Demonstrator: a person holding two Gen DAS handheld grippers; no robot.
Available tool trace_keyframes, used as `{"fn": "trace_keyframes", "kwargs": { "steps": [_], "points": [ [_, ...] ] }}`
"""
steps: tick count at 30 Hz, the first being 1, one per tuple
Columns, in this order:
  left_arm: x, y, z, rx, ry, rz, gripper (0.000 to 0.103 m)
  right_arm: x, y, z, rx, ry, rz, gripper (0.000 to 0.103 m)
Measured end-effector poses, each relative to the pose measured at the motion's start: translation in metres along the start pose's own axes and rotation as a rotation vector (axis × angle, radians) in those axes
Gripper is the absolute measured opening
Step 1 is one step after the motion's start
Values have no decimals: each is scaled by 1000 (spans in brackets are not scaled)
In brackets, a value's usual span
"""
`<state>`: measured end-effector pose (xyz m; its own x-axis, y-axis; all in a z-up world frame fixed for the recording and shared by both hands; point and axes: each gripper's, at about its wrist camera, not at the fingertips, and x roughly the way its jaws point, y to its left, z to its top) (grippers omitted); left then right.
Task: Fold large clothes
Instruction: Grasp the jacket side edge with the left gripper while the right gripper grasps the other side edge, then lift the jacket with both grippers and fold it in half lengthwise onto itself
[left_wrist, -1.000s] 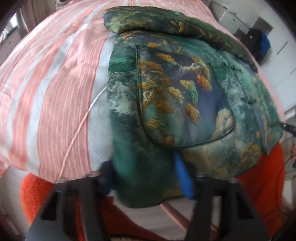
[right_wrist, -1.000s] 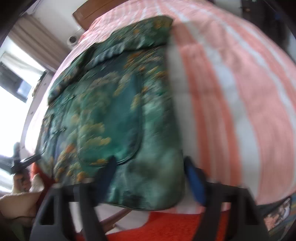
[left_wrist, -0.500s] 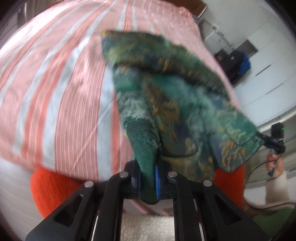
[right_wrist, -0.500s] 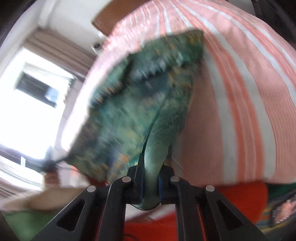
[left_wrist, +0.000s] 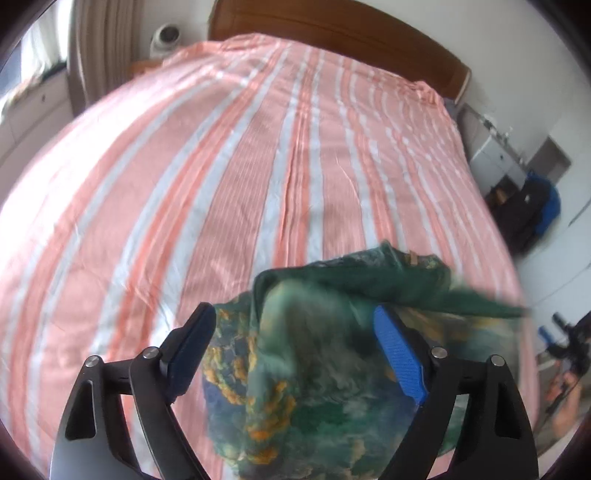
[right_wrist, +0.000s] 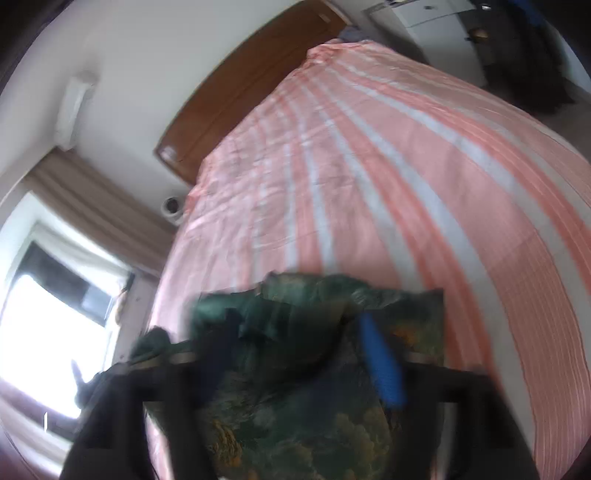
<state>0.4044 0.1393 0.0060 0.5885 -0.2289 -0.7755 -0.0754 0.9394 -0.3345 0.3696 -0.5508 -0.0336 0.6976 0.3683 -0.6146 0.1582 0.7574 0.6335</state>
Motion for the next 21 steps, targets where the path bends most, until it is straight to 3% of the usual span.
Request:
{"fn": "trace_keyframes", "kwargs": {
  "steps": [2,4,7,9,10,12,13,14,15,18,21],
  "points": [
    [-5,17,-8,-28,-26,-53,96,7,-3,2,10,-15,15,80],
    [3,29,-17,-16,-29,-46,98,6,0,-3,-67,1,-14,82],
    [45,29,-34,3,56,9,97,32,4,-9,-173,84,-113,83],
    [71,25,-47,-1,105,3,90,47,-2,-14,-199,118,-164,82],
    [79,20,-51,4,124,-5,79,60,-3,-20,-202,147,-169,81],
    [93,7,-62,38,171,12,33,74,-7,-32,-213,203,-152,65],
    [94,0,-67,61,176,56,10,82,-7,-37,-236,215,-171,55],
    [91,-4,-67,74,164,78,8,84,-3,-42,-282,206,-224,20],
    [80,-8,-65,80,126,80,7,82,2,-43,-313,186,-255,12],
    [36,-20,-45,84,-25,17,7,45,23,-36,-375,42,-243,10],
    [19,-38,-25,119,-169,45,7,18,52,-20,-455,-96,-235,10]
  ]
}}
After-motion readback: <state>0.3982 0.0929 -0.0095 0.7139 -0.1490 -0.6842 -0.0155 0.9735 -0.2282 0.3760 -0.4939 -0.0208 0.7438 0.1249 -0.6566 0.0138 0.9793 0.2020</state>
